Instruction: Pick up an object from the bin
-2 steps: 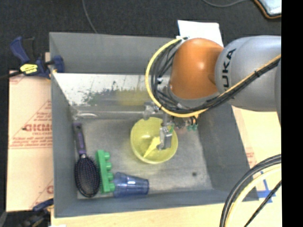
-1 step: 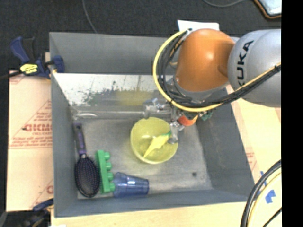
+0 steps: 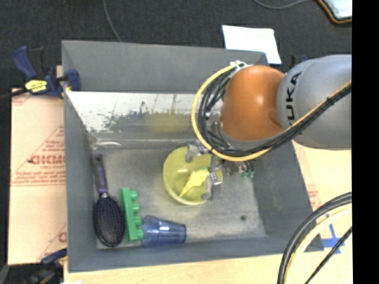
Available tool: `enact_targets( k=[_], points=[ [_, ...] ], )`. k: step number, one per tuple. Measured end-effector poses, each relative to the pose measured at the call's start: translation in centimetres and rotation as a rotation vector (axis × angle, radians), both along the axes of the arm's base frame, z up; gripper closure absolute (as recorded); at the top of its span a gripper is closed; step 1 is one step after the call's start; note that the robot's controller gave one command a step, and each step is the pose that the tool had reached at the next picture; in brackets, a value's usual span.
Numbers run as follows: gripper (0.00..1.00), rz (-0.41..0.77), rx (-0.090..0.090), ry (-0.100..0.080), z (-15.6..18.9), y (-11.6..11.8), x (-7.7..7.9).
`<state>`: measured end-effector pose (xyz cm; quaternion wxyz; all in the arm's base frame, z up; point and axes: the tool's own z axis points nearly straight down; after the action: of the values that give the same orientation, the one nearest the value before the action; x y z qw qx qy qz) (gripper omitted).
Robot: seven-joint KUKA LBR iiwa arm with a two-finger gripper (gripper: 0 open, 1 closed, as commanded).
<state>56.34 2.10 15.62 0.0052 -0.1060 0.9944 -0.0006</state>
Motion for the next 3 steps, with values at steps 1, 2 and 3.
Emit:
enact_targets(
  k=[1, 2, 3],
  points=[
    [0.0, 0.312, -0.006, -0.008, -3.0, -2.2, -0.6],
    [0.0, 0.039, 0.001, 0.0, -0.6, -1.1, -2.4],
    [0.0, 0.054, 0.0, 0.002, -0.3, -1.1, -2.3]
  ],
)
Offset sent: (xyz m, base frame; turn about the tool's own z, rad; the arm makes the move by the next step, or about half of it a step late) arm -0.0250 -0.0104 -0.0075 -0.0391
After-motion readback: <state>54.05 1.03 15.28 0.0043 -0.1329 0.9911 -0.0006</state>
